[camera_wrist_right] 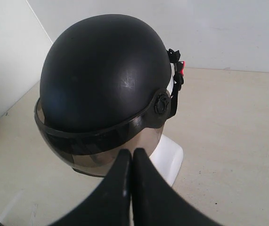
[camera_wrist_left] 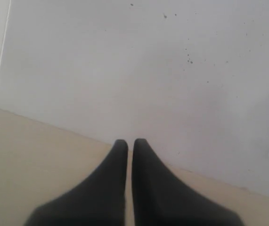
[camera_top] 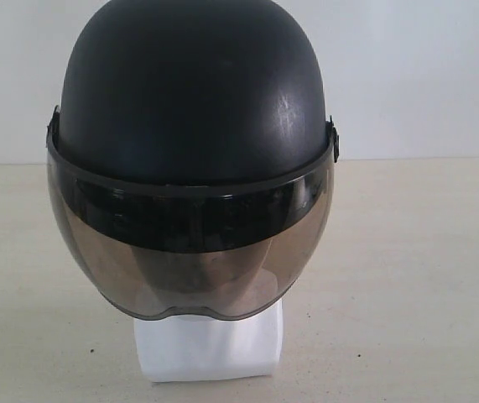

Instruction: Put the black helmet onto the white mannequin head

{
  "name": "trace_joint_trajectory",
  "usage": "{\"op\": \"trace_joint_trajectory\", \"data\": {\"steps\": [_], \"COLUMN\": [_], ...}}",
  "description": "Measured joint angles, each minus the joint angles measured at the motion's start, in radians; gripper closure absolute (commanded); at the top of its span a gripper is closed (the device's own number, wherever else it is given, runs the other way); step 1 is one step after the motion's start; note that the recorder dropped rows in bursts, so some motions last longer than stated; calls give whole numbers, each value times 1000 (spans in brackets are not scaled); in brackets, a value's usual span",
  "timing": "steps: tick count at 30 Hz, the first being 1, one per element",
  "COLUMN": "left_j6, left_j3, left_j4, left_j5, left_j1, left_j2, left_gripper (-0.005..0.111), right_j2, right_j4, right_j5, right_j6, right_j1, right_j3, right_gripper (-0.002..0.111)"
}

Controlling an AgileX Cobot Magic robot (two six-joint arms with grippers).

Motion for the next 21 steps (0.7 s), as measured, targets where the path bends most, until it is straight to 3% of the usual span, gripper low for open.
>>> {"op": "trace_joint_trajectory", "data": {"steps": [4,7,12,18,21], "left_j6": [18,62,111,127,127], "left_j3": [98,108,109,111,111], "left_j4": [0,3,3,45,48], "left_j5": [-122,-131,-56,141,155], "left_j1": [-35,-54,-95,-162,-165], "left_j2": [0,0,0,0,0], "left_gripper": [102,102,102,102,102], "right_j2": [0,0,0,0,0], "right_j4": [0,0,0,0,0], "right_j5": [0,0,0,0,0], "right_j6": [0,0,0,0,0], "right_j1": [0,0,0,0,0], "right_j3": [0,0,0,0,0], "right_gripper": [108,108,108,108,108]}}
